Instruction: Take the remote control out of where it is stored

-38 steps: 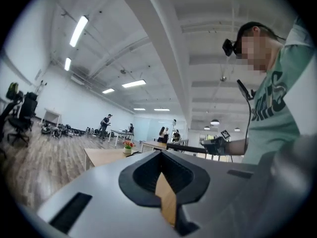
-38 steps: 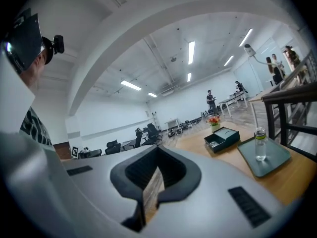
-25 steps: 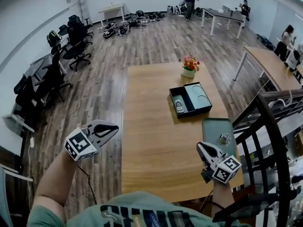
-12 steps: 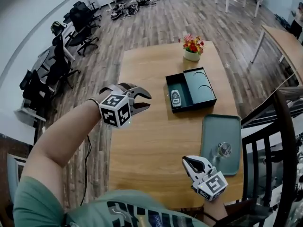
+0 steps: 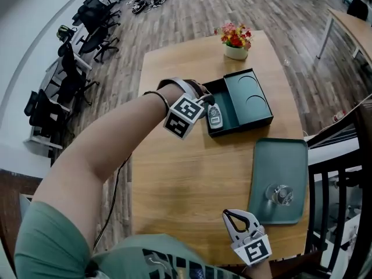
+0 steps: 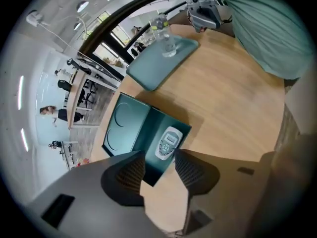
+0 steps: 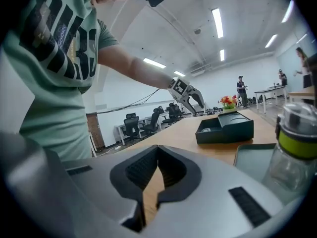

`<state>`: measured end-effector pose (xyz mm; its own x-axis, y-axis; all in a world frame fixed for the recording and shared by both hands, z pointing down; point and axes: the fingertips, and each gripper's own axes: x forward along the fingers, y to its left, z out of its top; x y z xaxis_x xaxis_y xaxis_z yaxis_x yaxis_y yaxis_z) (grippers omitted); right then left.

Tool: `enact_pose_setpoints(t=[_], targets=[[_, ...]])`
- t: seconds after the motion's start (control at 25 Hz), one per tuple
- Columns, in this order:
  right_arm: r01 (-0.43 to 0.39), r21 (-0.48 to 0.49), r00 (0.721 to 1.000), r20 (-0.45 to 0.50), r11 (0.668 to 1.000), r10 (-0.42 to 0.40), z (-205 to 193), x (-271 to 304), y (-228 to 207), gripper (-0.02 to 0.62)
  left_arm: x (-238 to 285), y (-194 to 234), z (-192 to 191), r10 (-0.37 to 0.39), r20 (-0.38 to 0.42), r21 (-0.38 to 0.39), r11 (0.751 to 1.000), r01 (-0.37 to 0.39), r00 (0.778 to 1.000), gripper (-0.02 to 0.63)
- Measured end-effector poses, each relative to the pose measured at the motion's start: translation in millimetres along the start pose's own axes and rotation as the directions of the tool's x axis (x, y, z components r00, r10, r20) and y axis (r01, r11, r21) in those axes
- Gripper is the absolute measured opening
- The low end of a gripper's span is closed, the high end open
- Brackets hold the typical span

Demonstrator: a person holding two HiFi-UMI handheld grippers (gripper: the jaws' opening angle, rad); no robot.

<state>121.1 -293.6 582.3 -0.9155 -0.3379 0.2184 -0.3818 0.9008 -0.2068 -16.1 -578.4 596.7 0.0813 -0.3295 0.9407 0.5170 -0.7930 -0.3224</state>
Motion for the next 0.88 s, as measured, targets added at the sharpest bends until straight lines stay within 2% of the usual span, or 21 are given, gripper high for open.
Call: enact_pose_setpoints(t=[0.24,0.36,0.48,0.6,0.72,0.88], targets=[[0.024,0.063,1.000,-0.015,0.998,-0.023,-17,0,-8,0.006,63,5,-8,-0.067,-0.070,0.160,0.984,0.078,0.995,0.216],[0.016,0.070,1.000,-0.014,0.997,-0.015,-20,4,-6,0.006,86,4,-13,-0.111,-0.092,0.218,0.968,0.128,0.990,0.227],[0.042,0.104,0.999,0.022,0.994,-0.044,-18,3,-12,0.006,105,-3,-12,-0.176,-0.115,0.278,0.939,0.202,0.978,0.249],[0.110,0.125,0.994,-0.013,0.986,-0.109,-28,3,-30,0.006,119,-6,-7,-0.215,-0.127,0.314,0.917,0.244,0.968,0.272],[0.154,0.105,0.987,-0.054,0.982,-0.149,-34,21,-49,0.006,129,-7,-4,-0.230,-0.146,0.348,0.899,0.267,0.962,0.279],[0.198,0.076,0.980,-0.015,0.977,-0.198,-13,67,-85,0.006,137,-14,0,-0.248,-0.172,0.374,0.879,0.296,0.953,0.281]])
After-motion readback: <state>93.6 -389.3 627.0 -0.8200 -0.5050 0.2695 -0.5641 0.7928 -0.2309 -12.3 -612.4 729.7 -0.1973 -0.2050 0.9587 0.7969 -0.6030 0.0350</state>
